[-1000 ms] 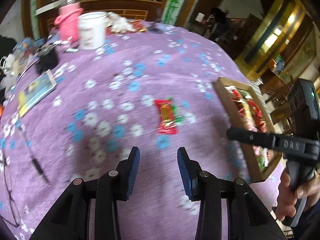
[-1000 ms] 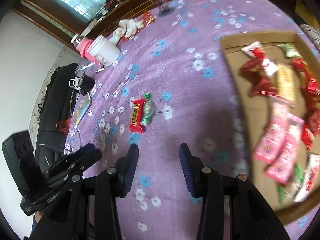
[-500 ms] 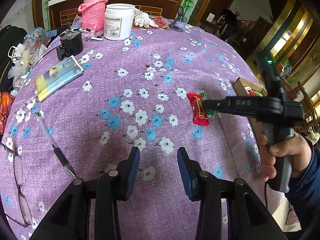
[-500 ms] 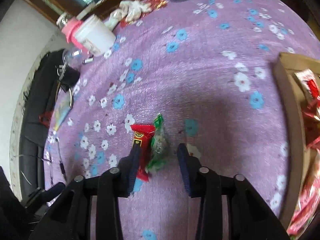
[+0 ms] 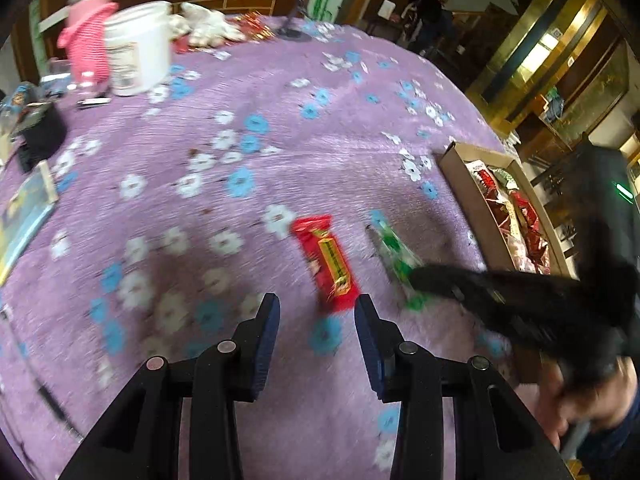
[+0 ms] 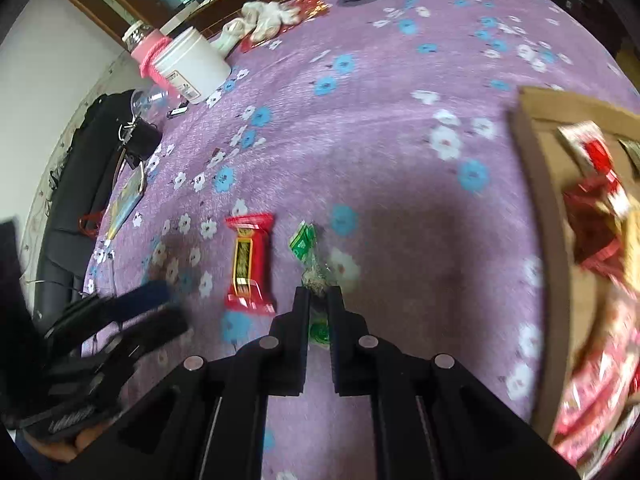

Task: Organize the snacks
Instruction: 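Grasp a red black-labelled candy with the left tool while the right tool grasps the green-wrapped candy, then carry both candies into the tray and open both tools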

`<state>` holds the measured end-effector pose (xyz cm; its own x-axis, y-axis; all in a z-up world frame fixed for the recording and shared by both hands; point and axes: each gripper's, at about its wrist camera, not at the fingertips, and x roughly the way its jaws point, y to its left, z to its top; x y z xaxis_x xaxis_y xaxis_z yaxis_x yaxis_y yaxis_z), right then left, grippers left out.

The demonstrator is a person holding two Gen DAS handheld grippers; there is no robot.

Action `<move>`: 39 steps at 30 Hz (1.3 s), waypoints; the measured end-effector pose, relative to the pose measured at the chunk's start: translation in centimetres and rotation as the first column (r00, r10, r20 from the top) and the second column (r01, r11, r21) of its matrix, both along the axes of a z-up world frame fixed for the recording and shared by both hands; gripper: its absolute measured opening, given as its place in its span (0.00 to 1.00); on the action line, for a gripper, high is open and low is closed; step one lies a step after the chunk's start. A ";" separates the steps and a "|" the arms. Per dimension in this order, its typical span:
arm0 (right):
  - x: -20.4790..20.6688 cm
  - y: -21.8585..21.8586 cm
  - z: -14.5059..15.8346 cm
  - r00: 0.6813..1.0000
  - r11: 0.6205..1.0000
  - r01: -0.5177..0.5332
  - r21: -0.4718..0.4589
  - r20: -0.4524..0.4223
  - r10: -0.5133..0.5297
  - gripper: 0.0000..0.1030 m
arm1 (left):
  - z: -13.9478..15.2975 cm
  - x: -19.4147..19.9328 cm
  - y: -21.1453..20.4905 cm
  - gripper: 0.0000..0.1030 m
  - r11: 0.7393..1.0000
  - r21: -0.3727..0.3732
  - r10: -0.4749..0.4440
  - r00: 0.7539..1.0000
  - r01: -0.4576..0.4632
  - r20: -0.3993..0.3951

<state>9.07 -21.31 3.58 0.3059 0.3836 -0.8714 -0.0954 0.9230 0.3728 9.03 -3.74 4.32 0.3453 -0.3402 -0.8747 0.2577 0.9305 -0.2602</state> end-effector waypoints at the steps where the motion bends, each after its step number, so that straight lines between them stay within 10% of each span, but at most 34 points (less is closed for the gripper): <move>1: -0.5 -0.4 0.2 1.000 1.000 0.006 0.004 -0.001 -0.006 0.08 | -0.2 0.3 -0.5 0.39 1.000 0.012 -0.002 1.000 0.002 -0.002; 11: -2.9 -3.0 -0.3 0.998 0.999 0.053 0.005 -0.036 -0.053 0.08 | -2.3 2.2 -4.2 0.25 0.976 0.216 -0.011 0.997 -0.007 0.080; 25: -2.5 -1.0 -0.8 1.000 0.998 0.012 -0.060 0.010 -0.012 0.09 | -1.9 -1.4 -2.9 0.21 0.986 0.165 -0.013 0.997 0.000 0.073; 39: -6.3 -3.1 2.4 0.997 0.996 0.063 0.067 0.048 -0.067 0.09 | 1.0 -5.0 -2.8 0.21 0.997 0.070 -0.023 0.995 0.017 0.093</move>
